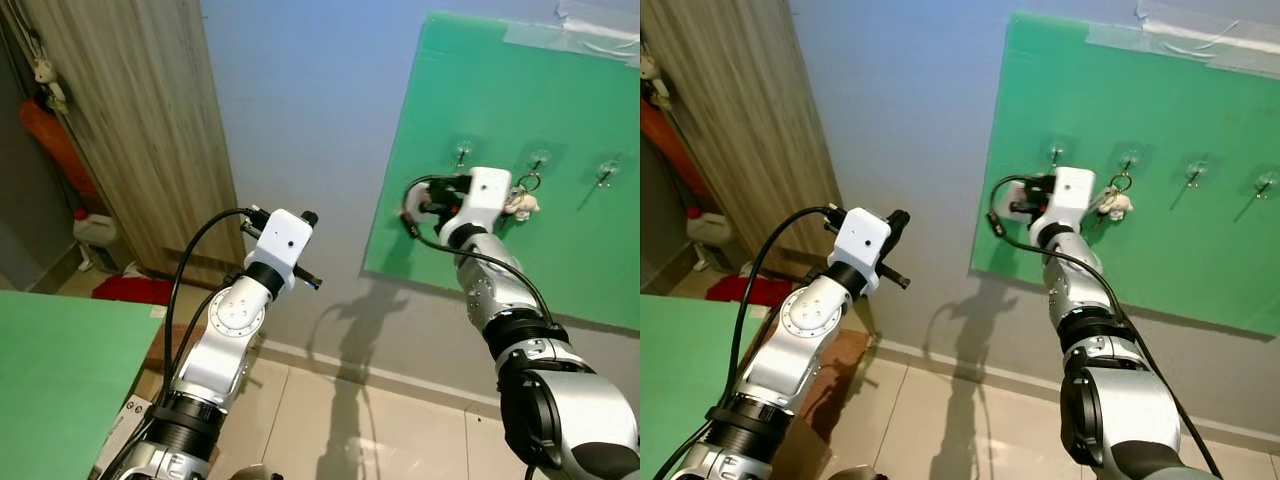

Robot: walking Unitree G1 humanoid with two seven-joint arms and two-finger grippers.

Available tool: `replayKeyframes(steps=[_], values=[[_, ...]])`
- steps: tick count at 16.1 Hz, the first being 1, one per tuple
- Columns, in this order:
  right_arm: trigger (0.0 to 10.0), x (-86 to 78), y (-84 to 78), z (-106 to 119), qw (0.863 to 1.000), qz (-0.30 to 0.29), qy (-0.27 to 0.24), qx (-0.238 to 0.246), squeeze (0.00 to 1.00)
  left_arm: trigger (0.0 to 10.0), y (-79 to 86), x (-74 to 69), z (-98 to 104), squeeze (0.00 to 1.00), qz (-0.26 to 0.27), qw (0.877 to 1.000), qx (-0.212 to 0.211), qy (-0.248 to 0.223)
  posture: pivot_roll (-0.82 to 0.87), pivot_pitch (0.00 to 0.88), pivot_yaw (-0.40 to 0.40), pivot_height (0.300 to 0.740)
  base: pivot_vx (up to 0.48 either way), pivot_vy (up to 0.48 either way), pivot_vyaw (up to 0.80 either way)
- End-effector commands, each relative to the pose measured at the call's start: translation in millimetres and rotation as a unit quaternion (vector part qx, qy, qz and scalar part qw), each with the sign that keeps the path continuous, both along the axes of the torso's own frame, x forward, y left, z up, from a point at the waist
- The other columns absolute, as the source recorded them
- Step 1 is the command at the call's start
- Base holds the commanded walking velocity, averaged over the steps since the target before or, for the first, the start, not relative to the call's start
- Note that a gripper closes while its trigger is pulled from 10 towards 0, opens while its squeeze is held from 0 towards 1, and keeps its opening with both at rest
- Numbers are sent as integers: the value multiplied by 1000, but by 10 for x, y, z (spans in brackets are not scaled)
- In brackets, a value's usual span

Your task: Hang keys on a hook

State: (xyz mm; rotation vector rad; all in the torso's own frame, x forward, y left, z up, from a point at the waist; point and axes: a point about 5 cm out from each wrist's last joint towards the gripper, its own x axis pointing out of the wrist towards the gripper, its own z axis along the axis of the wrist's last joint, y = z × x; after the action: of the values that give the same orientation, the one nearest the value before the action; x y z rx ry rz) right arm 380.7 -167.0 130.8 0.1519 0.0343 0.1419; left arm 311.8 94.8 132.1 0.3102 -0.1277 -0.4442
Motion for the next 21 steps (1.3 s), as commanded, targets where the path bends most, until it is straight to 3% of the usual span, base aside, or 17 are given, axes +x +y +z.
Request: replayKeyframes(steps=[1,3,8,11,17,21], values=[[10000,71,-6,243,999,12,-47,-20,0,10000,-19,-10,-1,0,-2,1000,8,-2,73,0,-19,740,0,0,0],[10000,97,9,356,996,28,-71,-42,0,10000,-15,-10,-1,0,-1,1000,8,-2,73,0,-19,740,0,0,0],[10000,136,-195,471,996,-21,-80,-33,0,10000,1,-10,-4,0,0,1000,10,-2,73,0,-18,740,0,0,0],[10000,104,-288,331,997,-49,-46,23,0,10000,5,-11,-6,0,0,1000,11,-1,71,0,-14,740,0,0,0],[10000,75,-319,168,992,-59,1,112,0,10000,-4,-6,-2,0,-4,1000,12,0,69,0,-10,740,0,0,0],[10000,76,-318,160,990,-59,5,126,0,10000,-8,-4,0,0,-3,1000,13,0,68,0,-13,740,0,0,0]])
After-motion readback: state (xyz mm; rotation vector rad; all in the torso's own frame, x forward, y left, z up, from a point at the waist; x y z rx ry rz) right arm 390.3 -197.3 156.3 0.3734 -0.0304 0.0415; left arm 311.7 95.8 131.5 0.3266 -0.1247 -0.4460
